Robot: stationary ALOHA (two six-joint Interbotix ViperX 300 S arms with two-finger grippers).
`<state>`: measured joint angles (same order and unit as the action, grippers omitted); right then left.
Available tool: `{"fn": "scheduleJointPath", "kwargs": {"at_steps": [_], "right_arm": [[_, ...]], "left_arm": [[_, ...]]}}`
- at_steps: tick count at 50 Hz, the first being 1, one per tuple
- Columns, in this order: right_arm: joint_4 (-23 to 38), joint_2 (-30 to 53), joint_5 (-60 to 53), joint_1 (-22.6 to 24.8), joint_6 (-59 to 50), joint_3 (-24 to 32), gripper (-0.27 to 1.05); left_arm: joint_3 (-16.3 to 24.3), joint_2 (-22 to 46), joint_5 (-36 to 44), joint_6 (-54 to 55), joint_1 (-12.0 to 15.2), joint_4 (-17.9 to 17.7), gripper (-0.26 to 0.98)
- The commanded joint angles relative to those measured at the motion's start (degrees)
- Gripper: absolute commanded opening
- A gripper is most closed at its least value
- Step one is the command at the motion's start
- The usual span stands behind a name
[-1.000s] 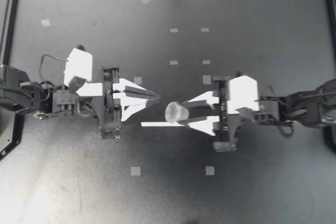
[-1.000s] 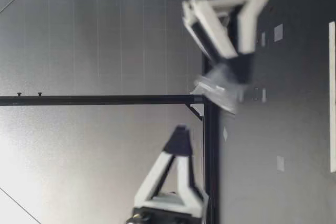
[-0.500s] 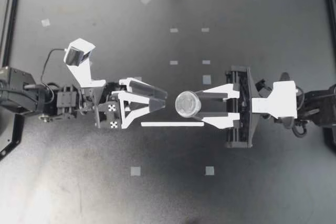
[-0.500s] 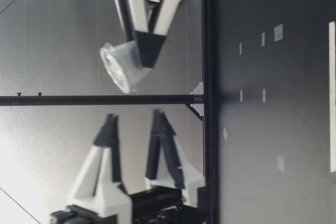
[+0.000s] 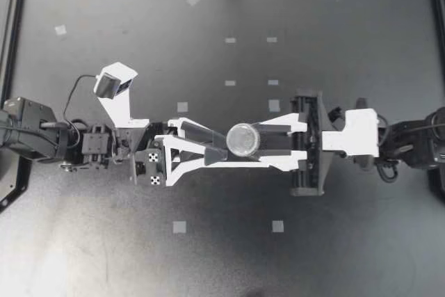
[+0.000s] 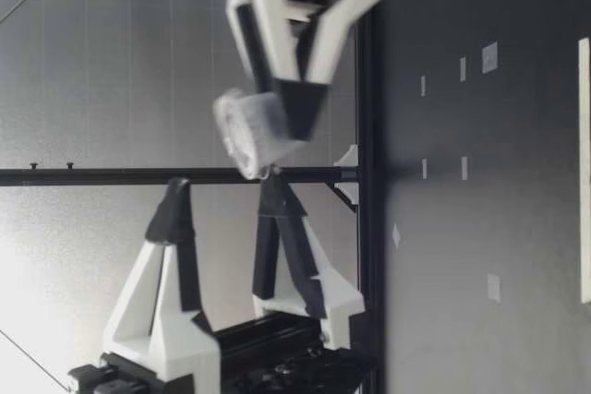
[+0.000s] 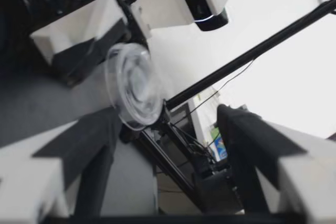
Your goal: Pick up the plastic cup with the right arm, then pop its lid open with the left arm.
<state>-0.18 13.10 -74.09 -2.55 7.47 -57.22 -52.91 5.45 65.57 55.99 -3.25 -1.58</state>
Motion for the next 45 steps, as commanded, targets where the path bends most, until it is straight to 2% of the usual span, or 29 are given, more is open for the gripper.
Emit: {"fn": "scheduleJointPath", "kwargs": {"at_steps": [1, 19, 35, 45], "right_arm": [[-0.5, 0.7, 1.7, -0.4, -0.5, 1.1, 0.32], [-0.8, 4.0, 5.1, -0.4, -4.5, 1.4, 0.32], [-0.6, 3.1, 6.9, -0.4, -5.4, 1.1, 0.32], [0.2, -2.5, 11.0, -0.4, -7.1, 1.1, 0.32]], "left_arm": [[1.4, -1.5, 0.9, -0.4, -0.1, 0.3, 0.66], [3.3, -2.5, 2.3, -2.4, -0.1, 0.3, 0.66], [2.4, -4.2, 1.1, -8.1, 0.0, 0.3, 0.64], [0.0, -4.7, -3.8, -22.2, -0.1, 0.3, 0.64]]}}
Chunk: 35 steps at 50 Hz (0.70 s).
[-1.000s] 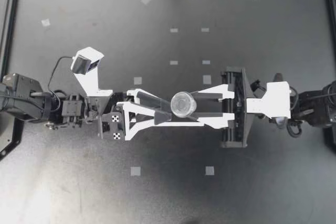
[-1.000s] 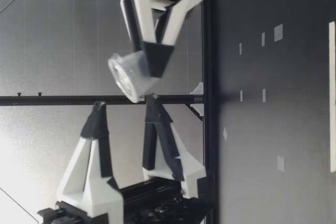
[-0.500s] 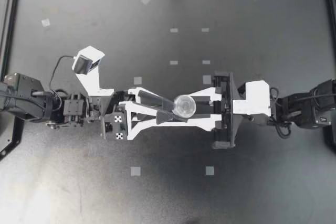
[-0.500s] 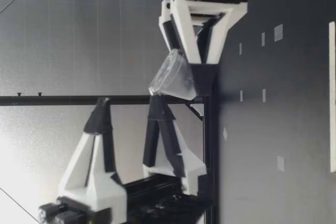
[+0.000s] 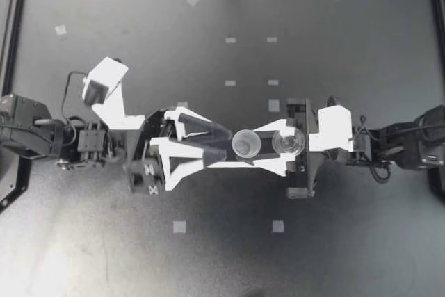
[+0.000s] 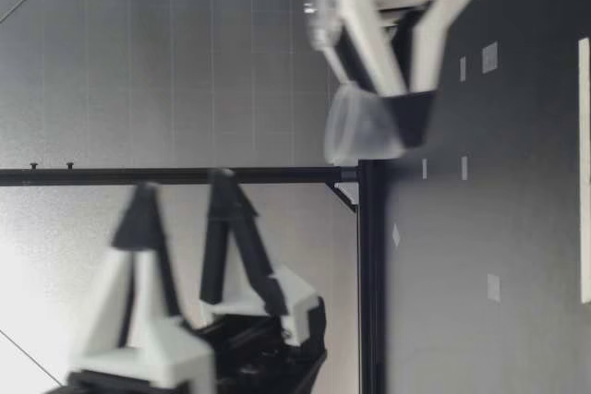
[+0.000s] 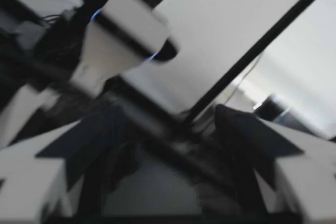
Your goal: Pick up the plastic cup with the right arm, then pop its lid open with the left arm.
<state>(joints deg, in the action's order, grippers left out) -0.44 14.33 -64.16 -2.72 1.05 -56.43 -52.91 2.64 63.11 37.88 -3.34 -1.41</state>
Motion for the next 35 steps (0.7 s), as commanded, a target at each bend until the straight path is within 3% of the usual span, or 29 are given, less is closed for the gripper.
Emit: {"fn": "scheduleJointPath", "kwargs": {"at_steps": [1, 11, 16, 35], "right_arm": [[0.5, -4.2, 1.5, 0.0, -1.1, 0.4, 0.32], [2.0, -8.3, 3.7, 1.3, -5.8, 0.4, 0.32], [2.7, -8.1, 3.8, 1.9, -6.2, 0.4, 0.32], [2.9, -6.9, 4.0, 2.0, -6.2, 0.4, 0.32]], "left_arm": [[-0.3, -2.2, -2.4, -7.2, 0.1, 0.1, 0.64], [-1.7, -4.5, -15.0, -29.4, 0.0, 0.1, 0.63], [-1.7, -4.1, -19.4, -35.3, 0.0, 0.0, 0.63], [-0.8, -2.0, -19.3, -36.6, 0.1, 0.0, 0.63]]}}
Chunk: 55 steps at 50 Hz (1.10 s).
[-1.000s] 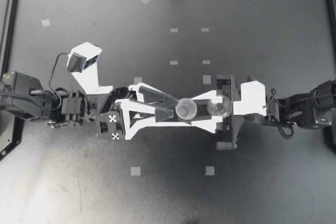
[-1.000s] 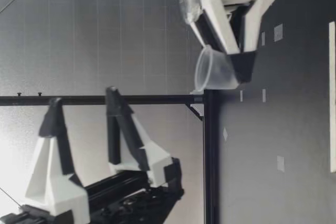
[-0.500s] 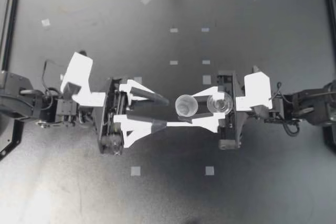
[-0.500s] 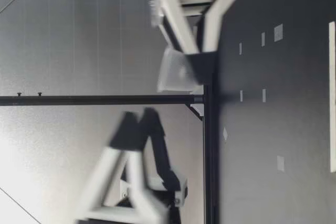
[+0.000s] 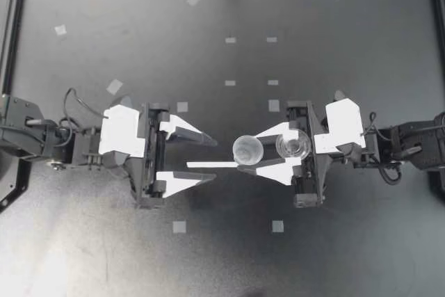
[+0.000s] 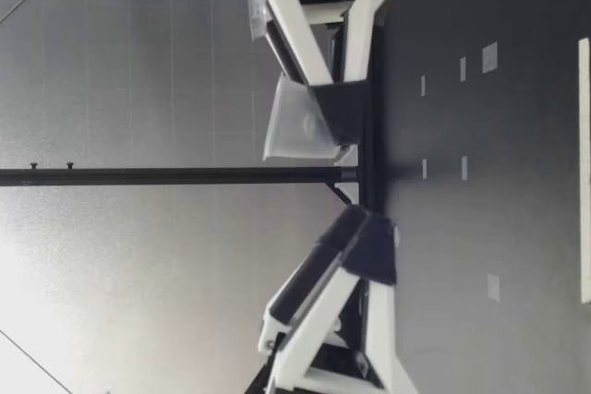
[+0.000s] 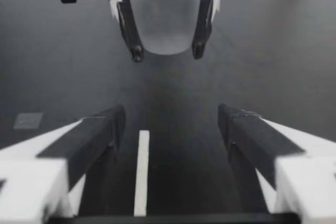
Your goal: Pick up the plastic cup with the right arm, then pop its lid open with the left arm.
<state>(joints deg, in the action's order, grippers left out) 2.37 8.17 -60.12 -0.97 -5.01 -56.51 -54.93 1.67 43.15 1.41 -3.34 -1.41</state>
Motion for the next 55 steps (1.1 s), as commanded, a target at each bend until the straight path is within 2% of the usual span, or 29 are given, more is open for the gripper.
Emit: {"fn": "scheduleJointPath", "kwargs": {"at_steps": [1, 55], "right_arm": [[0.1, -0.6, 0.0, 0.3, -0.1, 0.4, 0.32], [0.1, 0.1, 1.3, 0.3, 0.0, 0.6, 0.32]], "left_arm": [[1.3, -1.1, 0.6, -0.1, 0.0, 0.0, 0.63], [1.0, -1.6, 0.6, 0.1, 0.0, 0.0, 0.63]]}}
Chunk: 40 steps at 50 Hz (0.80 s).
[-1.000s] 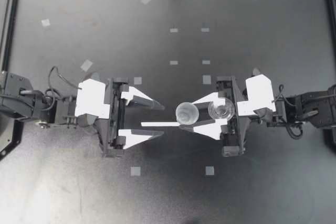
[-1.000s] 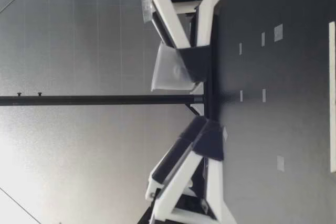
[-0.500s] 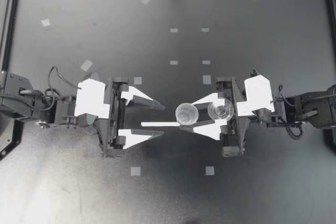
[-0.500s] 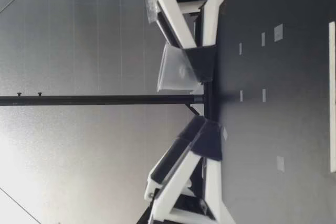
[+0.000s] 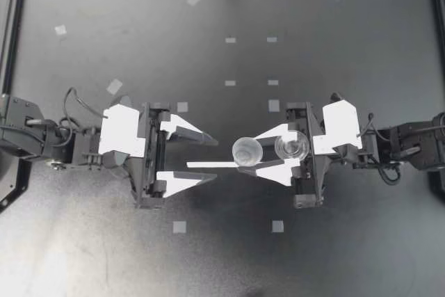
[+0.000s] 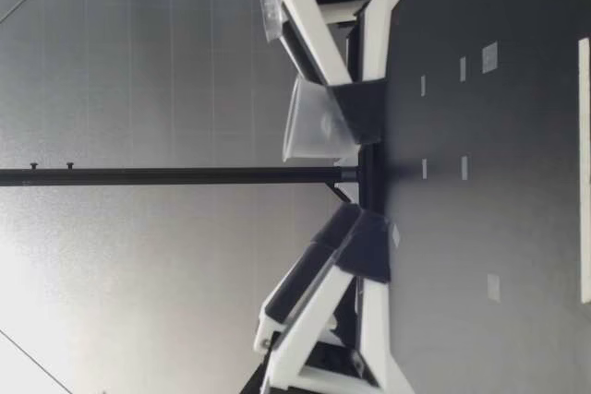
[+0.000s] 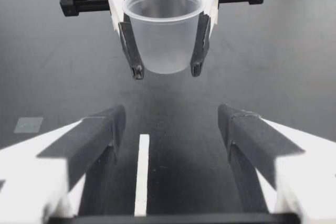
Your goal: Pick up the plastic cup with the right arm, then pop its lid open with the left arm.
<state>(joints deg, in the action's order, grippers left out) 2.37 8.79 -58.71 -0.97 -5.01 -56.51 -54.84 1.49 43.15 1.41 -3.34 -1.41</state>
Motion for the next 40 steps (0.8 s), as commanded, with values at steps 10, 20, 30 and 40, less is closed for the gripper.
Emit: {"fn": "scheduleJointPath", "kwargs": {"at_steps": [10, 20, 30, 40], "right_arm": [[0.1, -0.7, 0.7, 0.3, 0.1, 0.7, 0.32], [0.1, -0.9, 1.2, 0.3, 0.1, 0.7, 0.32], [0.1, -0.8, 1.2, 0.3, 0.1, 0.7, 0.31], [0.1, -0.9, 1.8, 0.3, 0.1, 0.7, 0.31]], "left_arm": [[0.9, -1.3, 0.6, 0.1, 0.1, 0.0, 0.63], [0.9, -1.3, 0.6, 0.1, 0.0, 0.1, 0.63], [0.8, -1.3, 0.6, 0.1, 0.0, 0.0, 0.63], [0.8, -1.2, 0.6, 0.1, 0.0, 0.0, 0.63]]}}
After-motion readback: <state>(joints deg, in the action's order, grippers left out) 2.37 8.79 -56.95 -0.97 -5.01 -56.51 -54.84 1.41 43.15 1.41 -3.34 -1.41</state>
